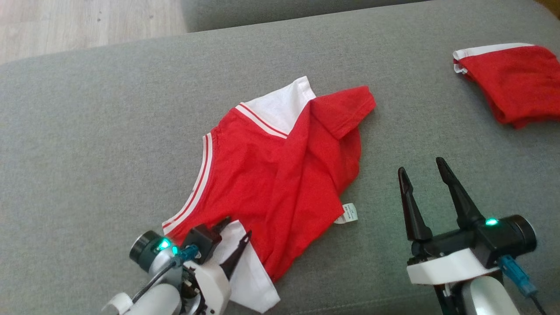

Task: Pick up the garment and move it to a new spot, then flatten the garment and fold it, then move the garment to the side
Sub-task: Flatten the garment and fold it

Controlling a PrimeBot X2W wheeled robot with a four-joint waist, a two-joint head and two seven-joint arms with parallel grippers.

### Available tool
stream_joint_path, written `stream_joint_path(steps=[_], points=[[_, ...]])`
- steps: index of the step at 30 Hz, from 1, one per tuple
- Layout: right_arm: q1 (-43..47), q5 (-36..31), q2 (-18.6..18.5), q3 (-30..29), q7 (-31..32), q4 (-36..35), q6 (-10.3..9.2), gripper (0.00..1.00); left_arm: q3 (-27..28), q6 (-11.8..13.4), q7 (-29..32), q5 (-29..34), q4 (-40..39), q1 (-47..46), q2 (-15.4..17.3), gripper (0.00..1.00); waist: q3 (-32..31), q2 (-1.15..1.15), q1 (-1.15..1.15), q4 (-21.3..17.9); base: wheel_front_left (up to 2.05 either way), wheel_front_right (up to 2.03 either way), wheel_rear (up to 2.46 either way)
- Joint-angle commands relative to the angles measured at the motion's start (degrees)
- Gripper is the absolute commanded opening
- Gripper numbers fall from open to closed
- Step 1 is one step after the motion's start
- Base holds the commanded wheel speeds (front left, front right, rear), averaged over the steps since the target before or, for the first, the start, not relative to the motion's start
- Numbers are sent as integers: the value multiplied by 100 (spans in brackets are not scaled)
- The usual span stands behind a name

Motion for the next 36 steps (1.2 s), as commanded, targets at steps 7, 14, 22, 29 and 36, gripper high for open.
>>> stream_joint_path(steps=[7,14,22,29,36], points=[[-60,42,-33,83,-33,-187,-5,100,134,56,175,-10,-200,-167,202,0,0,0,0,36,0,0,0],[-62,19,-33,68,-33,-199,-5,100,147,124,65,1,-284,-200,267,0,-67,0,0,112,0,0,0],[66,6,-33,59,-33,-159,-5,100,1188,686,-666,-479,-1261,-97,536,0,-213,0,0,302,0,0,0],[102,2,-33,166,-33,-13,-5,100,2486,1102,-784,-842,-2235,231,1136,0,-306,0,0,397,0,0,0],[105,-47,-34,255,-33,236,-5,100,3477,1357,-793,-943,-2663,484,1287,0,-268,0,0,534,0,0,0]])
